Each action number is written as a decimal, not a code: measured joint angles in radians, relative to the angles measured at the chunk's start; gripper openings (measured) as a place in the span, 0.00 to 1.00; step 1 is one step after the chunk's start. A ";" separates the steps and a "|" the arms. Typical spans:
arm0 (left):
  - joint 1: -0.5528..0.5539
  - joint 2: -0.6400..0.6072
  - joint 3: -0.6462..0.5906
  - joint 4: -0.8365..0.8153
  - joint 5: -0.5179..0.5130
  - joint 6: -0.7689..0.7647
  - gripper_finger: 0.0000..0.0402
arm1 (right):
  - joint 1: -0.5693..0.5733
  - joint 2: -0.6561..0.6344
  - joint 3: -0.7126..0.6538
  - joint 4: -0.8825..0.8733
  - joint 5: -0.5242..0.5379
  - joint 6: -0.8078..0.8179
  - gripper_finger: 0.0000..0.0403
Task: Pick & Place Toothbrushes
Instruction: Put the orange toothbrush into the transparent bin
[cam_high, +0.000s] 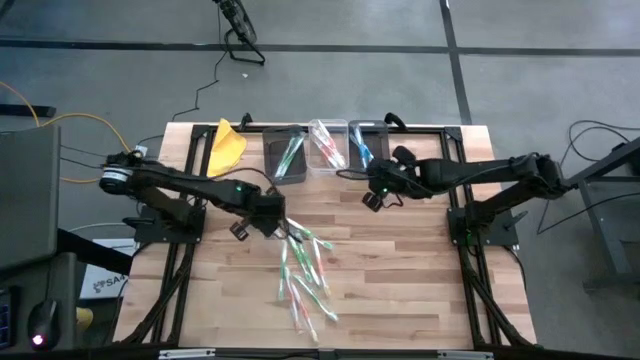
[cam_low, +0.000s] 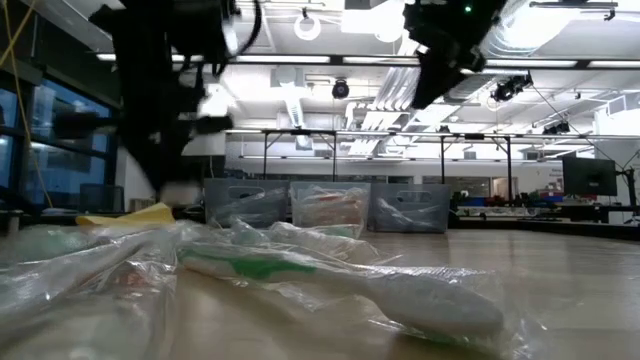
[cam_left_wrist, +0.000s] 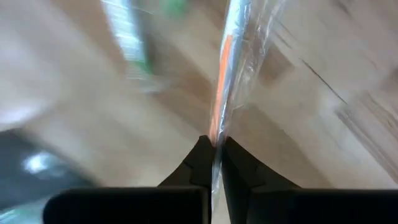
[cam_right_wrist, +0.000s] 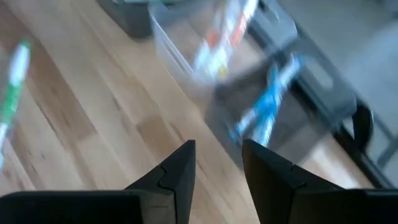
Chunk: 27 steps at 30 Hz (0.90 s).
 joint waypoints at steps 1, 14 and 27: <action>0.000 -0.028 0.001 0.026 -0.005 -0.015 0.02 | 0.010 0.010 0.000 0.035 0.012 -0.024 0.31; 0.112 -0.374 -0.066 0.409 0.022 -0.096 0.02 | 0.125 0.119 -0.246 0.967 0.014 -0.419 0.31; 0.137 -0.360 -0.148 0.798 0.079 -0.065 0.02 | 0.118 0.319 -0.348 1.684 -0.187 -0.651 0.31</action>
